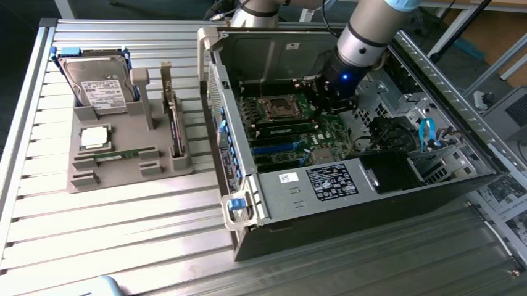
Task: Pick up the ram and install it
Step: 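Press down the ram until it locks into place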
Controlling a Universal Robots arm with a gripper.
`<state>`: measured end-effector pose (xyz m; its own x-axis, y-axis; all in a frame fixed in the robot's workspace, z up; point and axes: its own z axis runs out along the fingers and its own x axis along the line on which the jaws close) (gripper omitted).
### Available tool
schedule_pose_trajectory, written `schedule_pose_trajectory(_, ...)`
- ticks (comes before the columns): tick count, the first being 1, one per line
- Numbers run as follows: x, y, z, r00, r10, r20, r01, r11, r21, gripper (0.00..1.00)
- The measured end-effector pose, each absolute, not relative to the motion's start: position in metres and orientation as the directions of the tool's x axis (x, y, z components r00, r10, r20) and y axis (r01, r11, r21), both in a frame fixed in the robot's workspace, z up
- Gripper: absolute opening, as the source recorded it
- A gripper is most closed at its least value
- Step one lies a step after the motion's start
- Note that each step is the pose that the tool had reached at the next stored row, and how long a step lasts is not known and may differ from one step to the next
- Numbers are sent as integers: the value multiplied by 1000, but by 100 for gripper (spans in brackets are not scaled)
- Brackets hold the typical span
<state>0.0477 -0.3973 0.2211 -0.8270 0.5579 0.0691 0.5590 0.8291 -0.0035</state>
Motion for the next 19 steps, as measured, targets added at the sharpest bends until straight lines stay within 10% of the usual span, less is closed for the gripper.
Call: schedule_pose_trajectory(19, 48, -397, 211, -609, 790, 69, 792, 611, -4, 11)
